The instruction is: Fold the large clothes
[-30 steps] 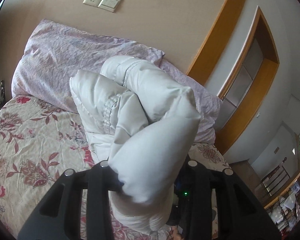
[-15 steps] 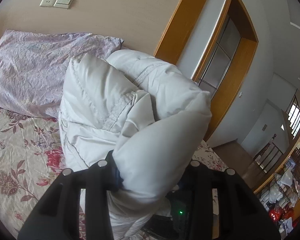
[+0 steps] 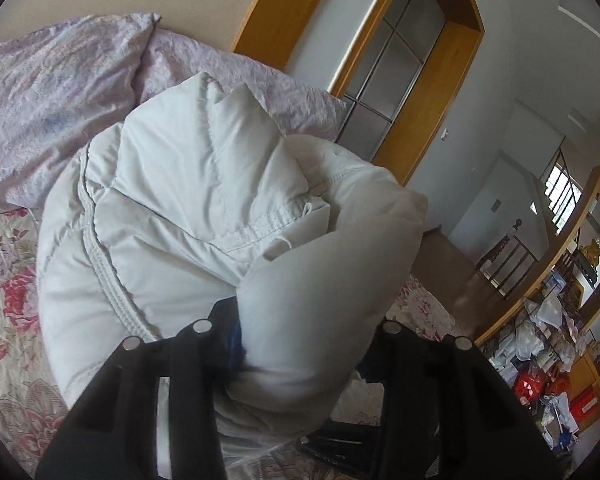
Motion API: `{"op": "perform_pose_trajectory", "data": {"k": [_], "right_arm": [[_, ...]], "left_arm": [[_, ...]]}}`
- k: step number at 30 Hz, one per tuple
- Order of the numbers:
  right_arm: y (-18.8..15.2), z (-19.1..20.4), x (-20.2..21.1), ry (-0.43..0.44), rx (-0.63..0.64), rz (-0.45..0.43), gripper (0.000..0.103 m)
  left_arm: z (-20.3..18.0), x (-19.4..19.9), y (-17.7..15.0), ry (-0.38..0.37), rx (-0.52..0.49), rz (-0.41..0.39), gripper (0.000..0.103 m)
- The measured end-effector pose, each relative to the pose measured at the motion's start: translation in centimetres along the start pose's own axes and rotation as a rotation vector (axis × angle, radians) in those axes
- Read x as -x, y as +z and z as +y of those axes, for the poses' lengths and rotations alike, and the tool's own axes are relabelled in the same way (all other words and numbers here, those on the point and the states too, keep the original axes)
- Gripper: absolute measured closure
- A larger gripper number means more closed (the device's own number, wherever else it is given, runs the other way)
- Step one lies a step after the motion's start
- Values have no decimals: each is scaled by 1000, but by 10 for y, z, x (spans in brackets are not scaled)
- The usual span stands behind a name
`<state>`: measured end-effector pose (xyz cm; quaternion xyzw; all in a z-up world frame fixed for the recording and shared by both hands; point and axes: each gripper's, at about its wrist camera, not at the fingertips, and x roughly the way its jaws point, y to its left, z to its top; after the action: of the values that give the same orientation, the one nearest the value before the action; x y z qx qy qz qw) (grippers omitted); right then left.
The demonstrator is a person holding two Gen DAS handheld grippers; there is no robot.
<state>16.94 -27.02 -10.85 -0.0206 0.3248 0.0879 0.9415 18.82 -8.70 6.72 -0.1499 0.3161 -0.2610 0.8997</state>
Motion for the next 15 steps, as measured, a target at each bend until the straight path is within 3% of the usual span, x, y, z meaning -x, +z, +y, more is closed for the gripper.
{"op": "perform_pose_trajectory", "data": {"k": [7,15], "right_arm": [[-22,-9,2,40,-41,-31,22],[-30,-15,1,53,-85,-36,21]], "left_arm": [[-11,-62,-7,-17,-8,104,60],[-5,-102,-4,-39,27,183,58]]}}
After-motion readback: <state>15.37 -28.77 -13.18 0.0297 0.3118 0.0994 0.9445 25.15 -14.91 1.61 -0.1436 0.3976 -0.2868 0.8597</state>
